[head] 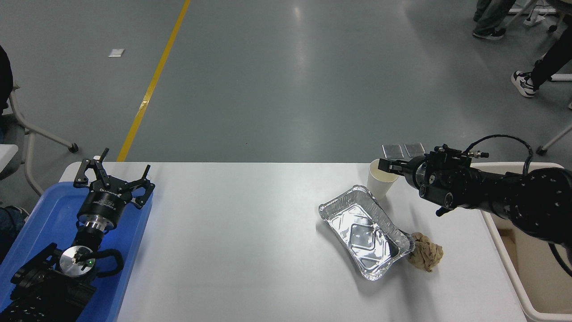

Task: Pick up paper cup place in dustbin

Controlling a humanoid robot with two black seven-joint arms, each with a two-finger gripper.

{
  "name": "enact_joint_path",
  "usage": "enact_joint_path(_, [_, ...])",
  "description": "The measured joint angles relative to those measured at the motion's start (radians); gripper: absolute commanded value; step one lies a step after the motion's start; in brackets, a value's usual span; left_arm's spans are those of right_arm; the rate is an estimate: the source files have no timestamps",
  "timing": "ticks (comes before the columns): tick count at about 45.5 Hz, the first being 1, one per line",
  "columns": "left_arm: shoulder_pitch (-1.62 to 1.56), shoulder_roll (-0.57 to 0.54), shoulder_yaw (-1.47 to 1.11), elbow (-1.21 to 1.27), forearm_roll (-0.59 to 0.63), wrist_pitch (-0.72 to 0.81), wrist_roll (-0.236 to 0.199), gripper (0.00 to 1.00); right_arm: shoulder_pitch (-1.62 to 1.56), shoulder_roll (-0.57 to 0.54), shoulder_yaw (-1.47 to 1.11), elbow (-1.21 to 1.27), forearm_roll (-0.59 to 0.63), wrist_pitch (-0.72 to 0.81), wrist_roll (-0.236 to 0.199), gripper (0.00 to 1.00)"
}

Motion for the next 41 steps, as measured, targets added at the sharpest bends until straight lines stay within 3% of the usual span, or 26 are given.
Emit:
enact_joint_path(7, [0.000,0.000,0.000,0.000,0.000,0.000,0.000,0.99,-0.028,0.002,0.008,-0.018,-0.004,-0.006,-0.009,0.76])
enact_joint_path(10, [0.000,0.000,0.000,0.000,0.000,0.000,0.000,0.99,-0.036,0.003,0.009,-0.022,-0.004,-0.007,-0.011,0.72])
enact_joint_path(18, [0.000,0.000,0.000,0.000,0.000,0.000,0.000,0.99,-0.053,0.007,0.014,-0.027,-0.002,-0.009,-0.015,0.35])
enact_joint_path(22, [0.000,0.000,0.000,0.000,0.000,0.000,0.000,0.99,-0.060,0.009,0.019,-0.029,-0.001,-0.010,-0.016,0.28])
enact_joint_path(29, [0.000,0.000,0.000,0.000,0.000,0.000,0.000,0.99,-0.067,0.011,0.035,-0.030,0.000,-0.010,-0.021,0.01])
enact_joint_path(41, [0.000,0.000,0.000,0.000,0.000,0.000,0.000,0.99,-0.068,0.011,0.050,-0.029,-0.002,-0.011,-0.026,0.00])
